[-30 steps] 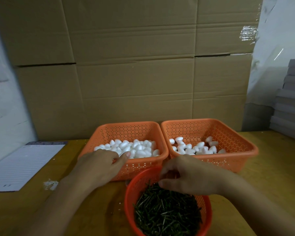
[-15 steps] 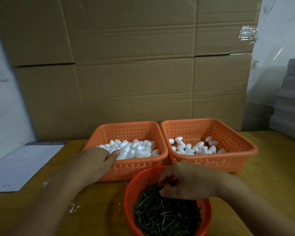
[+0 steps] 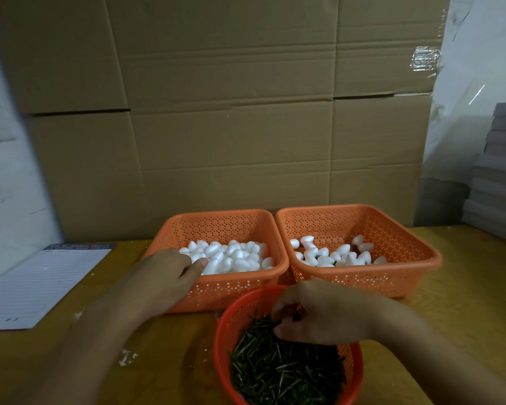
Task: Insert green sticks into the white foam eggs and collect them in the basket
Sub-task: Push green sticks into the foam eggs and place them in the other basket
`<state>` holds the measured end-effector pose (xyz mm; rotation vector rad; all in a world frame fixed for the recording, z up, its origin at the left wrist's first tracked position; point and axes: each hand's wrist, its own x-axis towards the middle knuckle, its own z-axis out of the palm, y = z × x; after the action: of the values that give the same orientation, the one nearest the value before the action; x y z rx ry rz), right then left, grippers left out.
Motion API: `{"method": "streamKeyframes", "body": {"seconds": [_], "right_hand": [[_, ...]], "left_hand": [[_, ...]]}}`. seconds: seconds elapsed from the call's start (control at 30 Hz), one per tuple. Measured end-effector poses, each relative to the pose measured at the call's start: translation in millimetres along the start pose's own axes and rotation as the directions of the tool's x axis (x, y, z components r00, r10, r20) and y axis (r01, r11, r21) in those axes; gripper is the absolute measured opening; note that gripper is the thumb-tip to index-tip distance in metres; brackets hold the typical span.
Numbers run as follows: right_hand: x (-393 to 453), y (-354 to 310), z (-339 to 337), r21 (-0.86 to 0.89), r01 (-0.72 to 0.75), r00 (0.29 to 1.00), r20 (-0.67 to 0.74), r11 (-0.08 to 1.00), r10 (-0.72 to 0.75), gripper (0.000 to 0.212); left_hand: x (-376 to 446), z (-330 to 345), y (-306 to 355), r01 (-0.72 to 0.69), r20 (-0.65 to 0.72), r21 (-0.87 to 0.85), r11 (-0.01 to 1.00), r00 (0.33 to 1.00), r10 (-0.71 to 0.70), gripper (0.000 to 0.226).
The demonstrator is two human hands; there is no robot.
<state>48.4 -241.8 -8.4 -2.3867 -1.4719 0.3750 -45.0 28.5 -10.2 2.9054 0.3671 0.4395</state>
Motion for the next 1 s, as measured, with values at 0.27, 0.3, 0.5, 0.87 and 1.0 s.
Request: {"method": "streamKeyframes", "body": {"seconds": [0.27,0.3,0.5,0.87,1.0], "right_hand": [[1.0,1.5,1.8,0.011,-0.005,1.0,-0.012,1.0,0.006,0.031],[1.0,1.5,1.9,0.014,-0.003,1.0,-0.011,1.0,0.003,0.03],[1.2,1.3,1.0,0.038,0.0,1.0,-0.002,0.999,0.0,0.032],[1.3,1.4,0.7,0.051,0.001,1.0,0.007,0.999,-0.002,0.035],[1.1,2.3,0.8,0.049,0.001,1.0,0.005,0.999,-0.001,0.037]], "left_hand": [[2.5,0.9,-2.1,-0.12,-0.033,-0.114,0.986,0.993,0.117,0.035],[2.4,0.7,-1.7,-0.129,-0.032,-0.142,0.981,0.992,0.126,0.03],[2.1,1.4,-2.7,-0.135,-0.035,-0.308,0.942,0.991,0.131,0.011],[-0.4,-2.0,-1.9,-0.081,0.016,-0.459,0.885,0.995,0.1,0.026],[-1.6,-2.6,3.8,-0.076,-0.001,-0.563,0.823,0.996,0.092,0.029]]}}
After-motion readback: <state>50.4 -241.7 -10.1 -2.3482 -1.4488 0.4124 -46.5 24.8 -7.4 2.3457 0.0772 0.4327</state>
